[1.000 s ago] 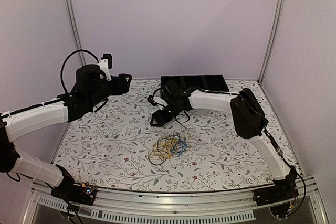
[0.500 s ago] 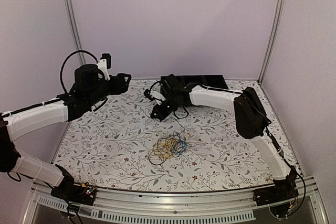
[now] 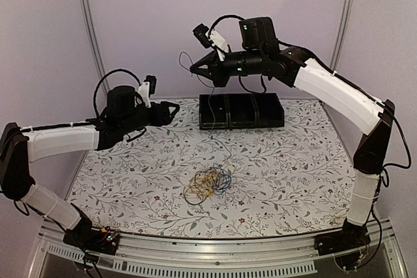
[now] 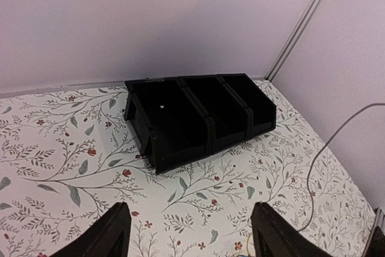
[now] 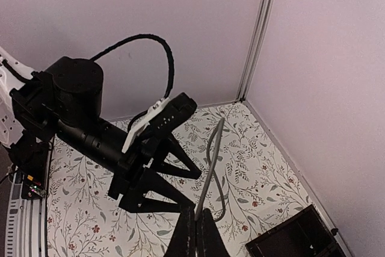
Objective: Untangle the cables
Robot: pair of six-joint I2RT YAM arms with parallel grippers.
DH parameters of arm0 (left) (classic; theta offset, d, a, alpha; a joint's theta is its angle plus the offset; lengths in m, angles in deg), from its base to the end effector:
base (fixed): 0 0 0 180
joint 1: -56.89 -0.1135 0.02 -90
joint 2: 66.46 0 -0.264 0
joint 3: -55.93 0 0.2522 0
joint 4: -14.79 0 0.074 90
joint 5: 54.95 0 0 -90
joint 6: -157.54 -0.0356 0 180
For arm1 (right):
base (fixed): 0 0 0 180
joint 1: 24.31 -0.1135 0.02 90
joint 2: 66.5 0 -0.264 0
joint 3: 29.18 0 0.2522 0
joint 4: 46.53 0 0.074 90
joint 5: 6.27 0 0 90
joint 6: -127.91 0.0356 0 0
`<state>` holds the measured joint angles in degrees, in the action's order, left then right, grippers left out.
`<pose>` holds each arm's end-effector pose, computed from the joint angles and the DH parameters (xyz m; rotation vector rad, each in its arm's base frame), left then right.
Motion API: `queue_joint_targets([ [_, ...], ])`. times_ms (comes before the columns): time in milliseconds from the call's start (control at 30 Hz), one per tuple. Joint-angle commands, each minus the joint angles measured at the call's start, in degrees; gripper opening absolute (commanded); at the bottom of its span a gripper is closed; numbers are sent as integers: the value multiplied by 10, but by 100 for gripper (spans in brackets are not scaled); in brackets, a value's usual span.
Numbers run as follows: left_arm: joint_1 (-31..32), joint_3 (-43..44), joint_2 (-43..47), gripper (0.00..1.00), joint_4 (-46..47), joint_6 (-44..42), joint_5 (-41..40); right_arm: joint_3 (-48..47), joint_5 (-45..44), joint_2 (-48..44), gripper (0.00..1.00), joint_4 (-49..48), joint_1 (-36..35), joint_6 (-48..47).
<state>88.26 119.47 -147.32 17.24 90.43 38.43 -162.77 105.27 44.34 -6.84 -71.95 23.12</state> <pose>0.2761 -0.1708 0.2710 0.1825 1.8818 -0.7126 0.2928 0.3406 0.4265 -1.2097 1.4814 0.7422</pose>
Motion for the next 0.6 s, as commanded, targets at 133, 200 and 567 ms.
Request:
queue_joint_targets([
  [133,102,20,-122,68,19,-19,93,-19,-45,-19,0,4,4,-76],
  [200,128,35,-153,68,1,-30,93,-28,-46,-22,0,1,11,-79],
  [567,156,106,-248,67,-109,-24,74,-103,-127,-33,0,-42,46,-149],
])
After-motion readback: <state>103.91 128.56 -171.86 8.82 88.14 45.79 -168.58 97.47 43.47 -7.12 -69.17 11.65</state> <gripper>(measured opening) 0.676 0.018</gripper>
